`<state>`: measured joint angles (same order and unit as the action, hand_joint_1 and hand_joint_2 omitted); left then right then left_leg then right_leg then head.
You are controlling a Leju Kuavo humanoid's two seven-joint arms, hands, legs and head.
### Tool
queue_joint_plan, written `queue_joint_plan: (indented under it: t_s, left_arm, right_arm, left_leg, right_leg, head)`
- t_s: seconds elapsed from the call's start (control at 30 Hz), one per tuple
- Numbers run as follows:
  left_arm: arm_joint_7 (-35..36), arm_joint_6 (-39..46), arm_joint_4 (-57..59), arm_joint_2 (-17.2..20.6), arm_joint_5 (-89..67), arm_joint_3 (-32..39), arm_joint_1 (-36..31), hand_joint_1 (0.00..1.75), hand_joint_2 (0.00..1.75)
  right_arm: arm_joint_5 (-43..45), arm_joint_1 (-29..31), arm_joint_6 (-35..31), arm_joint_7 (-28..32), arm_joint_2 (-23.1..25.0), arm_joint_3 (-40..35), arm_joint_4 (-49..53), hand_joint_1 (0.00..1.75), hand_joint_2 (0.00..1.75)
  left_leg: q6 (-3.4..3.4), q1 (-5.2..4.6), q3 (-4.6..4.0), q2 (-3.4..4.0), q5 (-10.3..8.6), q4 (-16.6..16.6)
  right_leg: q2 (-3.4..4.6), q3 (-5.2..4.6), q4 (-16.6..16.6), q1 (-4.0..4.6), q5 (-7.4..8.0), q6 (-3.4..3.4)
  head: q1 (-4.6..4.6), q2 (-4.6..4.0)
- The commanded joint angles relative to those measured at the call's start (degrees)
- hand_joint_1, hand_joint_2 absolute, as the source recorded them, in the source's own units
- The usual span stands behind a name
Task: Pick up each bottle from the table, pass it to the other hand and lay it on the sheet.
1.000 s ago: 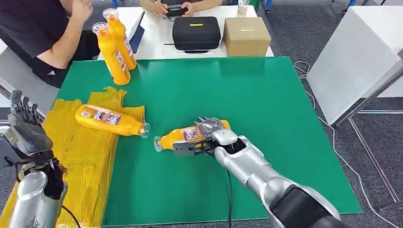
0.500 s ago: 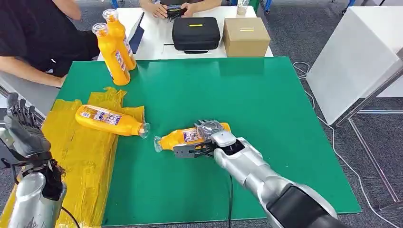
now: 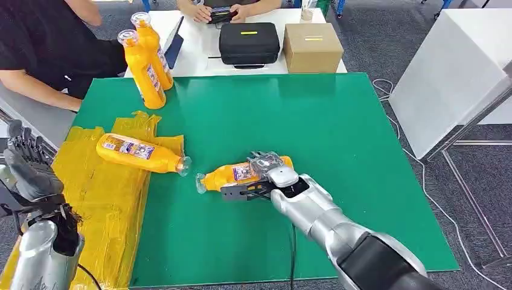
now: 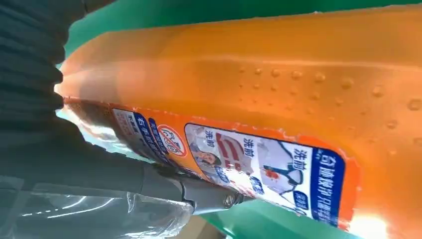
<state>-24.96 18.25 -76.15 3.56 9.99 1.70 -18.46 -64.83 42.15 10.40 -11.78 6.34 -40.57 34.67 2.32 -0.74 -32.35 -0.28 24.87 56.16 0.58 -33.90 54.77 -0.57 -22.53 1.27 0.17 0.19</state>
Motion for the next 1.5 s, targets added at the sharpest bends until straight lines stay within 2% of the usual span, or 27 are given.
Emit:
queue_joint_plan:
  t_s: [0.03, 1.37, 1.43, 1.47, 1.5]
  left_arm:
    - [-0.1, -0.3, 3.9, -0.4, 0.3, 1.5, -1.5, 0.0, 0.0]
    - [-1.0, -0.7, 4.7, -0.6, 1.5, 1.2, -2.3, 0.0, 0.0]
    - [-1.0, -0.7, 4.8, -0.7, 1.5, 1.4, -2.4, 0.0, 0.0]
    - [-1.0, -0.7, 4.8, -0.7, 1.5, 1.4, -2.4, 0.0, 0.0]
    - [-1.0, -0.7, 4.8, -0.8, 1.5, 1.5, -2.4, 0.0, 0.0]
  right_arm:
    - [-1.1, 0.8, 0.9, -0.4, -2.5, 1.3, -1.6, 0.0, 1.75]
    - [-4.5, -0.7, 1.8, -1.3, -1.8, 6.3, -2.4, 0.0, 1.75]
    - [-4.8, -0.7, 1.9, -1.3, -1.5, 6.8, -2.6, 0.8, 1.75]
    - [-4.8, -0.8, 1.8, -1.3, -1.5, 6.8, -2.6, 1.4, 1.75]
    - [-5.0, -0.8, 2.0, -1.4, -1.3, 6.9, -2.5, 1.48, 1.75]
  left_leg:
    - [-0.19, 0.08, 0.19, -0.18, 0.08, 0.0]
    - [-0.11, 0.04, 0.17, -0.11, 0.02, 0.0]
    - [-0.13, 0.05, 0.2, -0.13, 0.03, 0.0]
    - [-0.17, 0.07, 0.25, -0.15, 0.06, 0.0]
    - [-0.22, 0.1, 0.31, -0.15, 0.1, 0.0]
  right_leg:
    - [-0.24, 0.27, 0.0, 0.07, -0.11, -0.05]
    - [-0.14, 0.22, -0.1, 0.05, -0.04, -0.03]
    - [-0.17, 0.26, -0.1, 0.07, -0.05, -0.04]
    - [-0.2, 0.33, -0.1, 0.09, -0.09, -0.05]
    - [-0.23, 0.4, -0.1, 0.11, -0.12, -0.07]
  head:
    - [0.0, -0.02]
    - [0.0, -0.02]
    - [0.0, -0.02]
    - [0.0, -0.02]
    - [0.0, -0.02]
